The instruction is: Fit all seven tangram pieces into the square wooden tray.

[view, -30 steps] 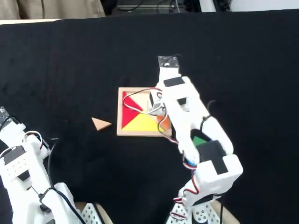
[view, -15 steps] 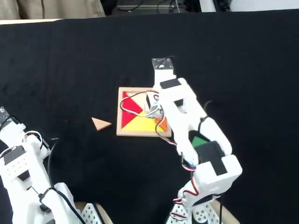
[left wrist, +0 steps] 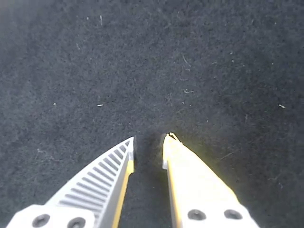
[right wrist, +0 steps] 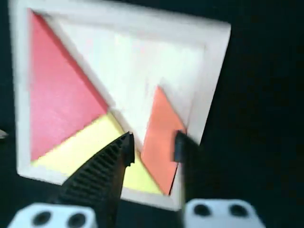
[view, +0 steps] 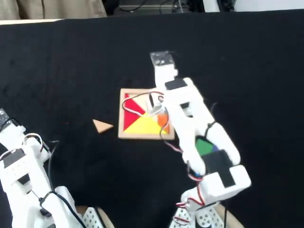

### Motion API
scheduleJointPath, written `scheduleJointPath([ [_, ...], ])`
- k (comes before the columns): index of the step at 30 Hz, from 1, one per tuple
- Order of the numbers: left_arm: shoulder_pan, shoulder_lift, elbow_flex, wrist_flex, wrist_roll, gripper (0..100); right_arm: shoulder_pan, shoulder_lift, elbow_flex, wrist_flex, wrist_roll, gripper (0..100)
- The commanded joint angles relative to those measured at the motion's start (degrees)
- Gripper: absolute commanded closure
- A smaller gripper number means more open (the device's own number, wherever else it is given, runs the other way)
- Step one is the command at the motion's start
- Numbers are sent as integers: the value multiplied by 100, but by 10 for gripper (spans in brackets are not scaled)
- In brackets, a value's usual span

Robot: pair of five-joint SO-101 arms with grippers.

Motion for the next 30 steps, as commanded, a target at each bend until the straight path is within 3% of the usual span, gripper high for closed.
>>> scheduleJointPath([
  [1,84,-97,-22,-88,-44,884,149,-242,48,-501,220,971],
  [5,84,-97,-22,-88,-44,884,220,286,-171,-879,422,988],
  [15,92,-97,-22,-88,-44,884,237,1499,-1262,-422,686,988],
  [30,92,-97,-22,-88,-44,884,273,971,-1499,738,695,988],
])
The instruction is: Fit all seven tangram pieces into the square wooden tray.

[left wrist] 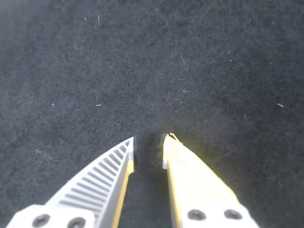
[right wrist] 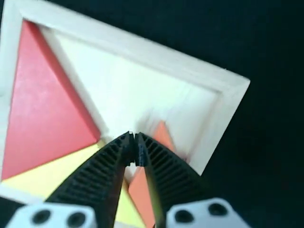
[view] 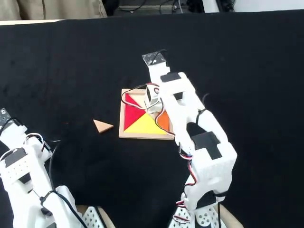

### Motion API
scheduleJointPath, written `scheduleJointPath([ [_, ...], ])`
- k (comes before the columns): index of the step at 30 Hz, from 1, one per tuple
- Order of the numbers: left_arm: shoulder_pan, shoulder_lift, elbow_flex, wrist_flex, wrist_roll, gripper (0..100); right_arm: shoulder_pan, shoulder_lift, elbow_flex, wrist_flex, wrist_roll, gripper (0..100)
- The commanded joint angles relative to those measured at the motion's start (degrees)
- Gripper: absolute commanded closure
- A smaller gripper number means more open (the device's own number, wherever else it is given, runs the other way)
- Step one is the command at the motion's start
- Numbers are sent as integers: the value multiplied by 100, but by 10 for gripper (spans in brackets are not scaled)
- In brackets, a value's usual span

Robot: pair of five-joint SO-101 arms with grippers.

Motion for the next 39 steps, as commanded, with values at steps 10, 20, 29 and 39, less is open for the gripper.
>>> scheduleJointPath([
  [10,40,-149,-92,-97,-9,887,1459,-2510,1675,-888,62,987],
  [20,1930,-114,-602,607,-826,884,2198,-2519,2545,-1829,9,987],
  [29,4031,-88,-2589,2013,905,884,2198,-2563,3125,-2734,9,987],
  [39,5042,-97,-2527,1503,1538,888,2198,-2536,3134,-2760,18,987],
])
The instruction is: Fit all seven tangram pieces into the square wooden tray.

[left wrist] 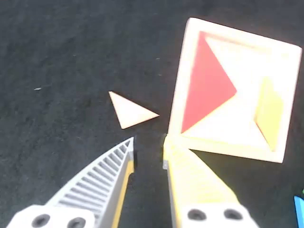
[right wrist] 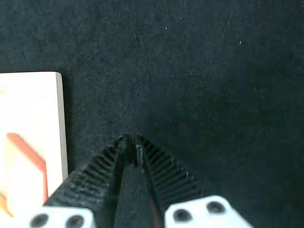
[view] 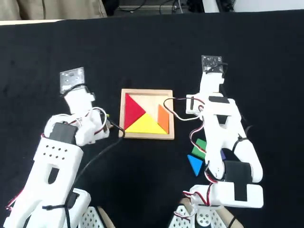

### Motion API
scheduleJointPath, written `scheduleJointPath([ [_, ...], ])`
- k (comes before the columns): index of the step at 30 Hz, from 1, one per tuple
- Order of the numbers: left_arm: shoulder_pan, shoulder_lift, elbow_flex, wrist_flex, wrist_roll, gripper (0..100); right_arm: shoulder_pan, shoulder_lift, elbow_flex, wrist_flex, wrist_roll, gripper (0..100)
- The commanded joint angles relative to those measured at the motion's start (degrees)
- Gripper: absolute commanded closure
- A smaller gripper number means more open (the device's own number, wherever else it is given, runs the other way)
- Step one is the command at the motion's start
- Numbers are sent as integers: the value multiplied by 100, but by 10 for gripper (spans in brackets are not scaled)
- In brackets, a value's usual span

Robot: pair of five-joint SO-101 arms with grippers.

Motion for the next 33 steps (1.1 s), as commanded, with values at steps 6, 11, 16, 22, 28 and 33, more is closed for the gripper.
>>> scheduleJointPath([
  [6,-84,-53,-101,-440,1169,884,62,-259,-22,-88,35,987],
  [11,-4,-53,1341,-2321,1829,888,53,-259,-22,-97,53,987],
  [16,-356,-53,2070,-3332,2708,886,53,-251,-22,-132,62,987],
  [22,-154,-53,1912,-2840,3692,884,53,-251,4,-290,62,987],
  [28,-198,-44,1842,-2602,3727,883,53,-251,4,-290,62,987],
  [33,-286,237,1692,-2593,3710,788,44,-251,13,-290,62,987],
])
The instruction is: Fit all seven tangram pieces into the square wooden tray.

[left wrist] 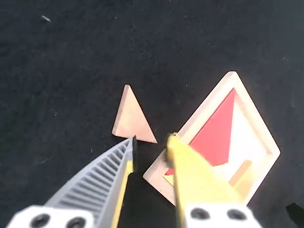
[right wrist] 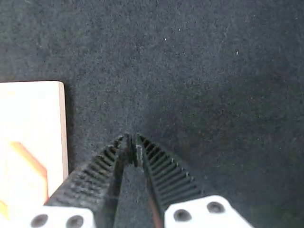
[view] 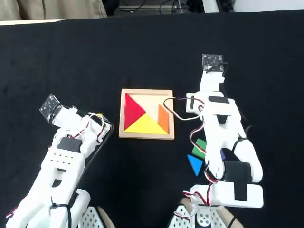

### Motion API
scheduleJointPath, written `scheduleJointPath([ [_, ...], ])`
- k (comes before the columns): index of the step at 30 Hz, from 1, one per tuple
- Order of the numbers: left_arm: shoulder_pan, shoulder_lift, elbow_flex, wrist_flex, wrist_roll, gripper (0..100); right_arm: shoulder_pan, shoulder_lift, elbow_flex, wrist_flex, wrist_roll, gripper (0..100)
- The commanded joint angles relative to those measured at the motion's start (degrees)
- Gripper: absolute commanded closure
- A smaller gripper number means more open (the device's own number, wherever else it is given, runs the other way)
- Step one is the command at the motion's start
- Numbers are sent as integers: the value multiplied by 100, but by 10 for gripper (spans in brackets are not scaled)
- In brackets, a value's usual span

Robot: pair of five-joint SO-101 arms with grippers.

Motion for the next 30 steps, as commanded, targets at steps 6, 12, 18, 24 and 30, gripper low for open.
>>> scheduleJointPath([
  [6,-119,1767,-1305,316,44,691,44,-251,13,-70,62,987],
  [12,-119,2778,-2413,1310,387,691,44,-251,13,-70,62,987],
  [18,-136,3077,-2466,1160,501,691,44,-251,4,-79,62,987],
  [24,-312,3622,-2360,536,580,691,44,-251,4,-79,62,987],
  [30,-488,3727,-2387,387,853,691,44,-251,4,-79,62,987],
])
